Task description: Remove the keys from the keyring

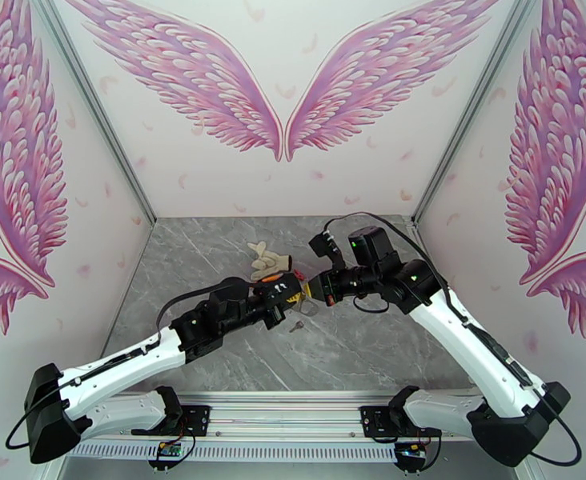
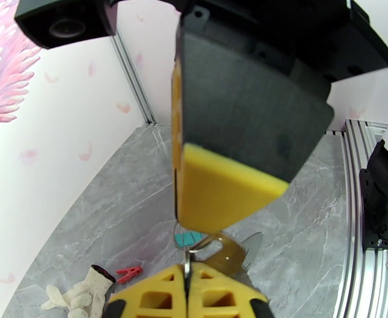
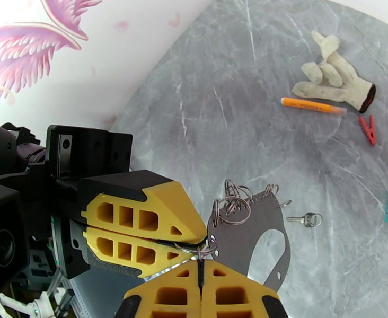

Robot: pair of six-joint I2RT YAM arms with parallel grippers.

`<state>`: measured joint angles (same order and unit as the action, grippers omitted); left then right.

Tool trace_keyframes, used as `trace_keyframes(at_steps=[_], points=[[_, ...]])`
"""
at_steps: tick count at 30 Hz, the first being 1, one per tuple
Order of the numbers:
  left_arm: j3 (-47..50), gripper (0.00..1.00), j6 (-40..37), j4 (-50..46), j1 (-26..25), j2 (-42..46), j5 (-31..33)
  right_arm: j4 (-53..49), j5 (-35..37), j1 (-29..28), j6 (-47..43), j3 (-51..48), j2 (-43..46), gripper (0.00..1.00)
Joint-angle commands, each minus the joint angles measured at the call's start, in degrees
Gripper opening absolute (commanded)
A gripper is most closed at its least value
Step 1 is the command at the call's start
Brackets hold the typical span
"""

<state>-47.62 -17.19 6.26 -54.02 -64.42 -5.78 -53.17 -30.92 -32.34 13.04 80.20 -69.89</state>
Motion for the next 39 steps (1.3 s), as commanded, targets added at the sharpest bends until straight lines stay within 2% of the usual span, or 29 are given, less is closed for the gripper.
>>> trace_keyframes(at_steps=[1,6,9,15,18,21,26,30,34,39], points=[[4.01,0.02,-2.03,9.62,0.65,2.58,-0.30,0.31,3.39,0.13,-1.19,-0.58,2.28,0.00],[8.82,0.01,-3.12,19.04,1.06,3.16,-1.19,2.54,1.39,0.09,-1.45,-0.92,3.60,0.00],[10.18,0.02,-1.96,20.90,1.44,1.96,-2.04,2.98,1.28,0.17,-1.15,0.26,4.06,0.00],[10.77,0.05,2.82,20.98,1.37,-1.81,1.94,3.92,-2.37,-0.12,0.54,0.53,3.38,0.00],[9.32,0.15,3.25,17.77,1.29,-2.41,2.23,2.61,-1.57,-0.29,0.19,0.77,2.45,0.00],[7.90,0.18,3.61,14.88,1.12,-1.60,2.29,1.14,-0.59,-0.27,0.08,0.87,1.32,0.00],[3.82,0.25,4.76,4.34,0.94,1.12,1.92,0.17,0.51,-0.35,0.28,1.14,0.29,0.00],[2.66,0.34,5.83,-2.04,0.83,4.01,-2.37,0.08,0.59,-0.29,0.73,1.05,-0.02,0.00],[-1.40,0.36,5.76,-10.62,0.58,4.25,-4.63,0.40,0.21,-0.35,1.11,1.03,-0.16,0.00],[-6.07,0.37,6.85,-14.05,0.58,1.76,-3.35,1.40,-0.49,-0.40,1.72,0.72,-0.20,0.00]])
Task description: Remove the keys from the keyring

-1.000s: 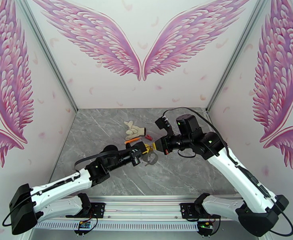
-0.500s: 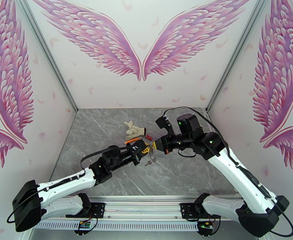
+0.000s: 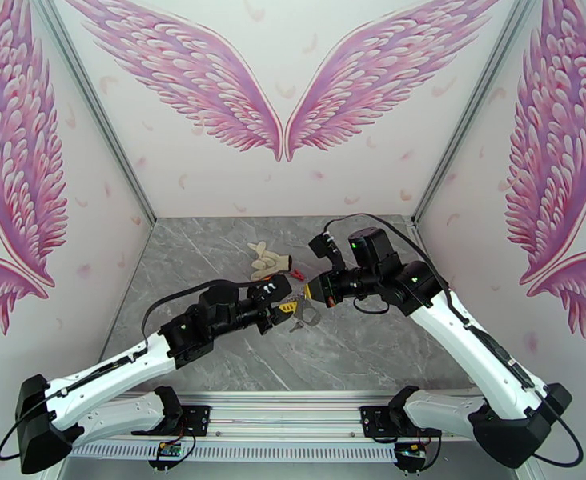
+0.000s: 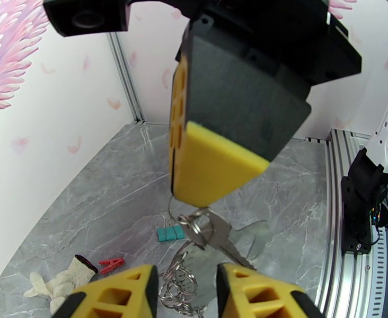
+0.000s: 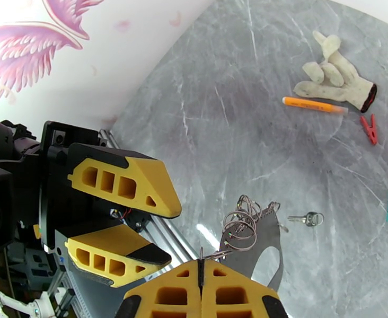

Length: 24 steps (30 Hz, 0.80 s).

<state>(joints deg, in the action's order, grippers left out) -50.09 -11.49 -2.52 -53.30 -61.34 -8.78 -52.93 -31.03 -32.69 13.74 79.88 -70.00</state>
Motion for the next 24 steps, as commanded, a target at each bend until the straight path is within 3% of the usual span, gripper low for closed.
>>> trace_keyframes(at_steps=[1,7,17,24], points=[[-4.49,0.37,1.51,-5.69,-0.14,-2.09,-0.47,1.07,-0.33,-0.02,1.12,1.00,-0.09,0.00],[-7.56,0.36,3.40,-5.74,-0.55,-4.41,-2.66,1.63,-0.40,-0.06,1.72,0.55,-0.31,0.00],[-10.22,0.32,1.77,-7.75,-0.67,-7.48,0.95,2.13,-1.04,-0.14,1.75,0.37,-0.48,0.00],[-10.47,0.24,1.35,-8.67,-0.32,-8.22,3.00,1.37,-0.65,-0.14,0.98,0.43,-0.33,0.00]])
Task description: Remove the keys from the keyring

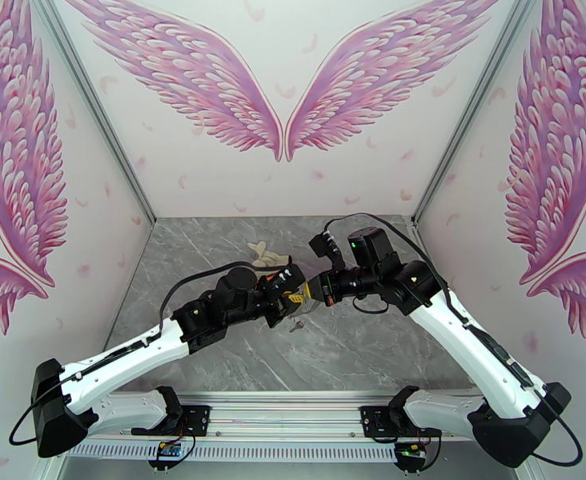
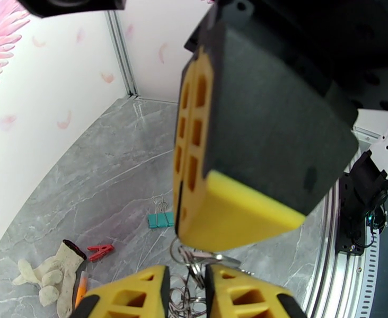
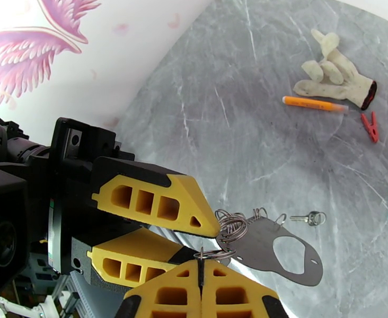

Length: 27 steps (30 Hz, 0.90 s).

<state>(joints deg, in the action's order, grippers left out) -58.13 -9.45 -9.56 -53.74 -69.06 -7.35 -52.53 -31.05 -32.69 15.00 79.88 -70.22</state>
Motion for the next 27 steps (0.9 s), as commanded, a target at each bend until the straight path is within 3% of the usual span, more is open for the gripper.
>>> trace_keyframes(at_steps=[1,13,20,27], points=[[-2.38,0.24,-0.70,-1.67,0.20,-0.35,1.71,0.81,-0.51,-0.18,-0.46,0.39,-0.08,0.00],[-5.31,0.23,-3.20,-3.19,0.65,-2.57,-0.99,0.90,-0.50,-0.16,-0.46,0.36,-0.10,0.00],[-4.05,0.06,-5.88,-3.17,0.74,-1.51,0.45,-0.20,1.44,-0.10,-1.03,0.77,0.26,0.00],[1.93,0.03,-8.55,5.10,1.82,2.42,-1.01,-0.49,4.41,-0.14,-0.83,0.64,1.92,0.00]])
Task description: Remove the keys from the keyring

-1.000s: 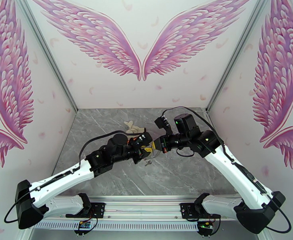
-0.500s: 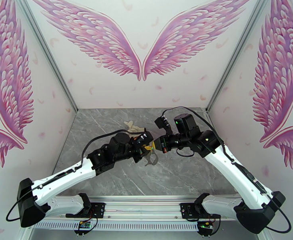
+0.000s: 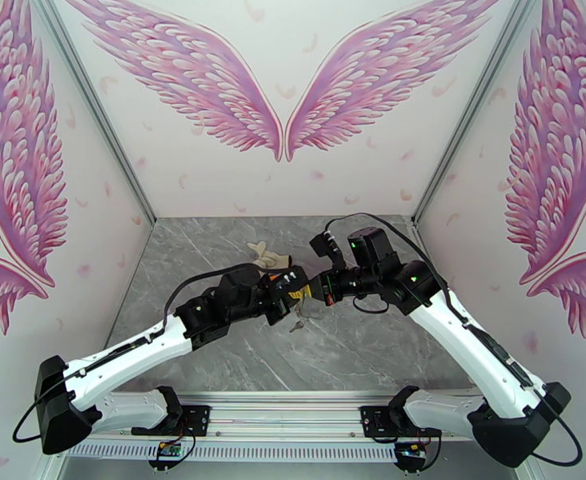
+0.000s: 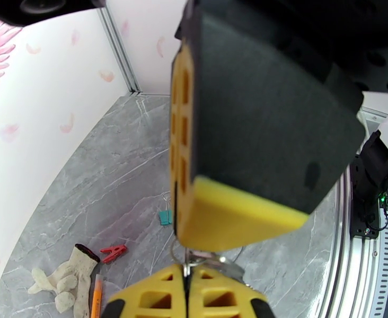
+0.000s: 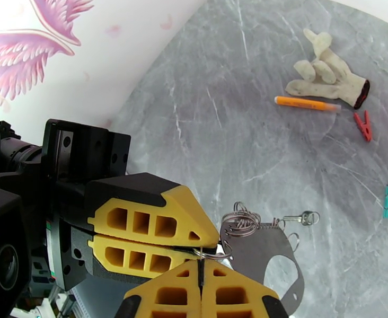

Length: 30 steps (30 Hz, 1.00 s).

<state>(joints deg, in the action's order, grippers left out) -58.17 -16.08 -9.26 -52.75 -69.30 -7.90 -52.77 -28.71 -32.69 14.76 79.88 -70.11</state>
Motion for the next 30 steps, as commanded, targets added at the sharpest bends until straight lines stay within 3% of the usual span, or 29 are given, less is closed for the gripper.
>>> trace_keyframes(at_steps=[1,11,18,24,30], points=[[2.95,0.03,-2.42,6.30,0.97,3.38,-1.41,-0.15,2.38,-0.06,-0.44,0.42,2.10,0.00],[14.22,0.02,-3.66,26.93,2.38,10.14,-8.25,0.38,0.93,0.89,-0.98,-0.96,3.31,0.00],[19.50,0.05,-0.24,34.19,2.83,8.85,-3.68,-2.27,-3.46,0.87,-0.67,3.73,1.44,0.00],[16.88,0.18,3.33,27.61,2.74,5.31,-2.60,-4.82,-4.40,0.09,0.25,6.52,-0.48,0.00],[10.10,0.25,6.47,12.90,2.58,6.10,-5.05,-6.88,-2.15,-0.17,0.52,7.83,-1.85,0.00]])
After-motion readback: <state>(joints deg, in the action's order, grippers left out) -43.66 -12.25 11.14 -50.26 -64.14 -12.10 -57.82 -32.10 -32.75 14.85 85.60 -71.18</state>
